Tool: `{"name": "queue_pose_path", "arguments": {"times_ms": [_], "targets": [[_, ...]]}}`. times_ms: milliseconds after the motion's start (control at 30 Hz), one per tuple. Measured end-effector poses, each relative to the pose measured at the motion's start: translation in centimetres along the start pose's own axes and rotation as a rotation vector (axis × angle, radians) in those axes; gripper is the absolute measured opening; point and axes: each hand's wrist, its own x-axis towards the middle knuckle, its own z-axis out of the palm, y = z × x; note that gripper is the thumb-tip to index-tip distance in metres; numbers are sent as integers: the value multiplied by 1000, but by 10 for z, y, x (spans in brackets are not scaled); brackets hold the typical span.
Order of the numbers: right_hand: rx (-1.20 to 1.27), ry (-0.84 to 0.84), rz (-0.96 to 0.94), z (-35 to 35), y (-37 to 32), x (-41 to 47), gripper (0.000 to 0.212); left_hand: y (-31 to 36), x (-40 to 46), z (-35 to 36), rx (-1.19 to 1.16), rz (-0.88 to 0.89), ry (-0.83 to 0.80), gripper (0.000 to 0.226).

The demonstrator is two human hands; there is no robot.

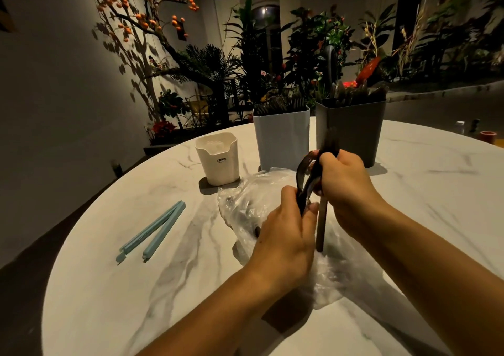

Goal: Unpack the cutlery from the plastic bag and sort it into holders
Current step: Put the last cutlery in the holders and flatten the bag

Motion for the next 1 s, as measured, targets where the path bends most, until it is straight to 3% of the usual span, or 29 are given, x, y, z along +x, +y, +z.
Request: {"name": "queue_pose_path", "arguments": {"times_ms": [167, 267, 433, 567, 633, 800, 1000], "targets": [[129, -27, -25, -11, -5, 1, 19, 5, 3, -13, -671, -176, -208, 26], [208, -163, -6, -16, -6, 0, 23, 10, 3, -24, -883, -241, -310, 32], [250, -384, 83, -21, -7, 0, 25, 7, 2, -31, -885, -252, -370, 37], [192, -464, 103, -28, -6, 3, 20, 1, 1, -29, -705, -203, -363, 14], [150, -489, 84, -27, -6, 2, 18, 1, 2, -28, -713, -214, -336, 13], [230, -349, 53, -19, -4, -2, 18, 3, 8, -26, -753, -196, -264, 32], [376, -238, 29, -19, -9, -3, 25, -1, 13, -29, -698, -213, -6, 33]]}}
